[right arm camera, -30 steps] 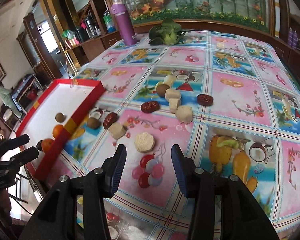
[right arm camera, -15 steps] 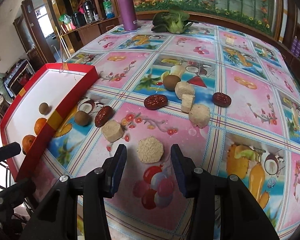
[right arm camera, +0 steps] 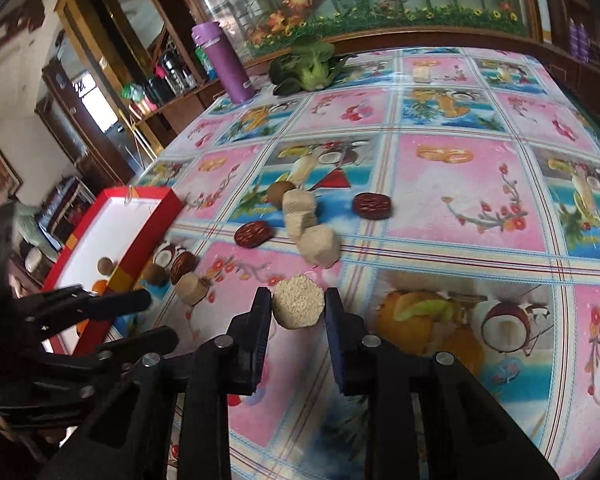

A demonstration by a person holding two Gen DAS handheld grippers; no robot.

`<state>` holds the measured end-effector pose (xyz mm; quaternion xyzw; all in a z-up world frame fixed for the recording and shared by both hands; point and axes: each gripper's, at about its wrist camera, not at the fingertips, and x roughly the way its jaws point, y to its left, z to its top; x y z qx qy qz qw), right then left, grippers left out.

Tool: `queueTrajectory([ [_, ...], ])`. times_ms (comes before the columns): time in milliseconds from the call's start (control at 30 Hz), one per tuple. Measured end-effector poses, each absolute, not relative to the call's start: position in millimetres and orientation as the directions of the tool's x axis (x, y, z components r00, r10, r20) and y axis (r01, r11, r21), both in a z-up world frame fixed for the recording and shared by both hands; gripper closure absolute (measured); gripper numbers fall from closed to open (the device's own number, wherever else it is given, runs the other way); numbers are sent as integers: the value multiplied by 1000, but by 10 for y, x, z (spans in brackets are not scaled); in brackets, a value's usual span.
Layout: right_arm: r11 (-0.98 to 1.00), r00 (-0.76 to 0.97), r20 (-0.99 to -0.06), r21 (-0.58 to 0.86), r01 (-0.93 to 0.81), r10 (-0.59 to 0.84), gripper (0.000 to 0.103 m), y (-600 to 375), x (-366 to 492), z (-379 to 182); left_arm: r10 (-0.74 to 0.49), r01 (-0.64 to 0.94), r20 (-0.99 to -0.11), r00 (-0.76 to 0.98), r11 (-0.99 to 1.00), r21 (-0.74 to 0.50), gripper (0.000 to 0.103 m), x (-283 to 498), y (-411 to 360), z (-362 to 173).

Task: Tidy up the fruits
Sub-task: 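Move the right tool to a round beige cake and close on it, then grasp another round beige cake with the left tool while the right tool holds its cake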

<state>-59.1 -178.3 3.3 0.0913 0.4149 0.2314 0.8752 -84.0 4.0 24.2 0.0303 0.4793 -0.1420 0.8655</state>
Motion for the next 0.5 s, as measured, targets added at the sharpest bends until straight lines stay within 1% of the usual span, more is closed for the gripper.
queueTrajectory([
  [33, 872, 549, -678, 366, -324, 489, 77, -1814, -579, 31, -210, 267, -845, 492, 960, -83, 55, -792, 35, 211],
  [133, 855, 546, -658, 404, -325, 518, 77, -1860, -554, 30, -213, 264, -851, 479, 960, -91, 58, -690, 16, 147],
  [433, 841, 543, -643, 427, -332, 541, 77, -1868, -532, 26, -188, 246, -854, 485, 966, -74, 59, -487, -1, 71],
  [500, 841, 542, -643, 430, -329, 541, 77, -1876, -525, 21, -173, 253, -852, 495, 966, -50, 64, -488, -37, 64],
])
